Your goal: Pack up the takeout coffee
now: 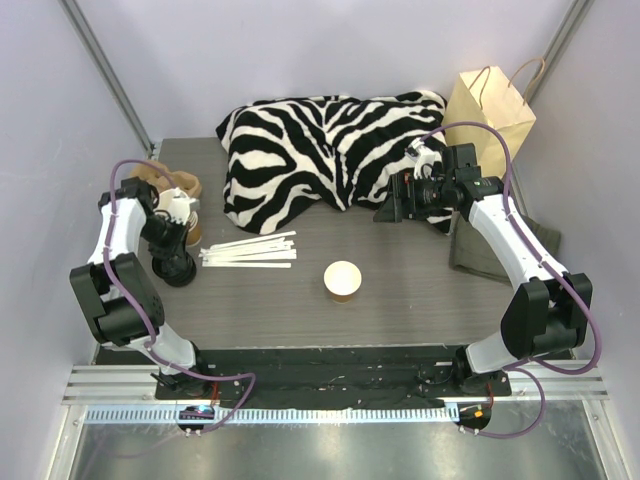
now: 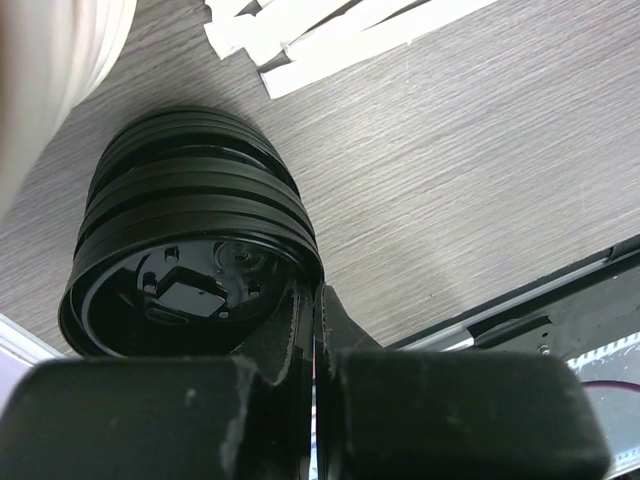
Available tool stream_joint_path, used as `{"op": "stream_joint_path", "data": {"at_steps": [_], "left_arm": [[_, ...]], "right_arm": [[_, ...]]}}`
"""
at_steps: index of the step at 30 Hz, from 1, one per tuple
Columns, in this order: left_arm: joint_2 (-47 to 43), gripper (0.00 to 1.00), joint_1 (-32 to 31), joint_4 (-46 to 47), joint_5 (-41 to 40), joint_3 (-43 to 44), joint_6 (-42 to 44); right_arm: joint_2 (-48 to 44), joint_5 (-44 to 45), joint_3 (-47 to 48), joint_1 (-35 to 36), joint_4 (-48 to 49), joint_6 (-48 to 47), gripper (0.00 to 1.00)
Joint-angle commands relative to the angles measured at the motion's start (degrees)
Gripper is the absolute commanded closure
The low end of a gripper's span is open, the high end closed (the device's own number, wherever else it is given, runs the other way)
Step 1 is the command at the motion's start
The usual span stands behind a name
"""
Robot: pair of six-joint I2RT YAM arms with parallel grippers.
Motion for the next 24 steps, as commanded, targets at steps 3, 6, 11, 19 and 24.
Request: {"op": "stream_joint_path", "data": {"at_steps": [3,6,11,19,24], "left_arm": [[-4.09,1.00,-0.23,-3.05,-0.07,4.17,0.40],[-4.88,1.00,-0.22,-4.72,-0.07,5.93,0.39],[-5.76,1.00,-0.23,-5.52,-1.30,6.73,0.48],[-7.43,1.00,-0.40,-6.14,0.45,4.54,0.57],[-9.01,1.00,-0.14,-5.26,2.56,2.15,-0.13]], "right_arm": [[-0.62,-0.56,2.33,0.15,1.79,0.39,0.00],[-0.88,-0.65,2.42,0.06,1.79,0.48,0.00],[-0.36,-1.09,2.77,0.15,1.79,0.66,0.00],[-0.44,-2.32,3.12,0.15,1.79,0.66,0.00],[0.61,-3.65,3.30,5.14,7.15,5.92,0.00]]}}
